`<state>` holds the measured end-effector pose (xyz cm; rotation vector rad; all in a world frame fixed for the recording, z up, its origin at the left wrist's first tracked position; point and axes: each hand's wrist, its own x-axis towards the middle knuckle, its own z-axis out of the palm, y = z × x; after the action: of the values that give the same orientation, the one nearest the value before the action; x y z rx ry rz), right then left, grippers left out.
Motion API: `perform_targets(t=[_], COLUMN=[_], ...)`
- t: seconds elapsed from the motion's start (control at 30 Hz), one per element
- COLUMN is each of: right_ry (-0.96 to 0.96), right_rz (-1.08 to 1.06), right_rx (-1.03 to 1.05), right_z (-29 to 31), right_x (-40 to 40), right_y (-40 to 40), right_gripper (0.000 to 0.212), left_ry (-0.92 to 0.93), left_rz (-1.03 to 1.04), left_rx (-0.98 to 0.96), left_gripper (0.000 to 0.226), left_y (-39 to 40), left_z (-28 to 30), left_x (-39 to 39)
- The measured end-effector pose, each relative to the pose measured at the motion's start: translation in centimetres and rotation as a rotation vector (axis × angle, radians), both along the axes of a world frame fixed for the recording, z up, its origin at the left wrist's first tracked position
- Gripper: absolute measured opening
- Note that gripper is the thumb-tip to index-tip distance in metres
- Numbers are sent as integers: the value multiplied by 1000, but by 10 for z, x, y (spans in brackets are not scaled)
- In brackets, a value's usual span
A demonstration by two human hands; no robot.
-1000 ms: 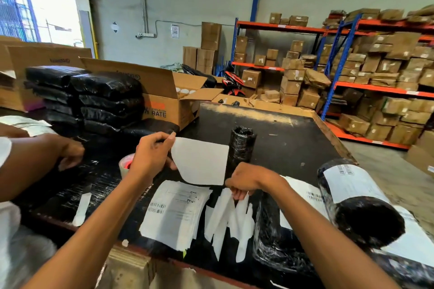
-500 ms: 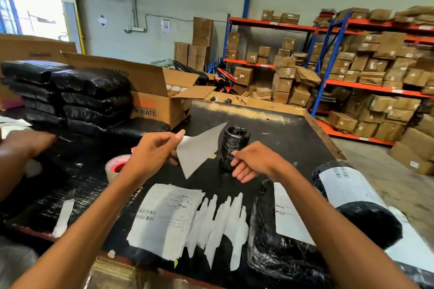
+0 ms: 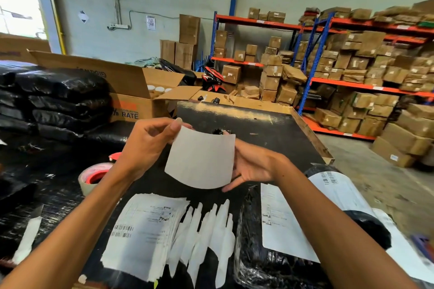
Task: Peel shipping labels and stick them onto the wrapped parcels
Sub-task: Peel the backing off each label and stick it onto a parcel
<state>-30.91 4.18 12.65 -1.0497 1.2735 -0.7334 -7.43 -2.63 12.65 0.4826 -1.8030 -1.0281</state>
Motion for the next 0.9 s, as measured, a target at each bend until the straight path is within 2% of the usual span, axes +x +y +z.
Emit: perform_targets(t=[0.1, 0.2, 0.3, 0.4, 0.57, 0.67, 0.77, 0.9], right_ry=[-251, -283, -189, -91, -5, 115, 234, 329], right_rz=[226, 329, 319, 246, 181, 153, 80, -164], right_rx=[76, 118, 15, -78, -95, -116, -186, -239], right_z=[1, 5, 15, 27, 42, 48, 53, 60], right_x=[-1, -2, -7, -13, -20, -20, -28, -60], right_y=[-3, -5, -9, -14, -16, -13, -11, -11], right_gripper=[75, 80, 65, 48, 42, 29, 15, 13], left_ry=[35, 122, 198, 228, 286, 307, 306, 203], left_rz=[-25, 27, 85, 133, 149, 145, 139, 138], left_rx=[-63, -99, -109, -106, -130, -149, -128, -57], left_gripper=[55, 50, 45, 55, 60, 59, 54, 36], left_y=[-10, -16, -22, -28, -37, -36, -36, -42], left_z=[2, 2, 1, -1, -2, 1, 1, -4], left_x=[-8, -16, -22, -29, -47, -65, -81, -96])
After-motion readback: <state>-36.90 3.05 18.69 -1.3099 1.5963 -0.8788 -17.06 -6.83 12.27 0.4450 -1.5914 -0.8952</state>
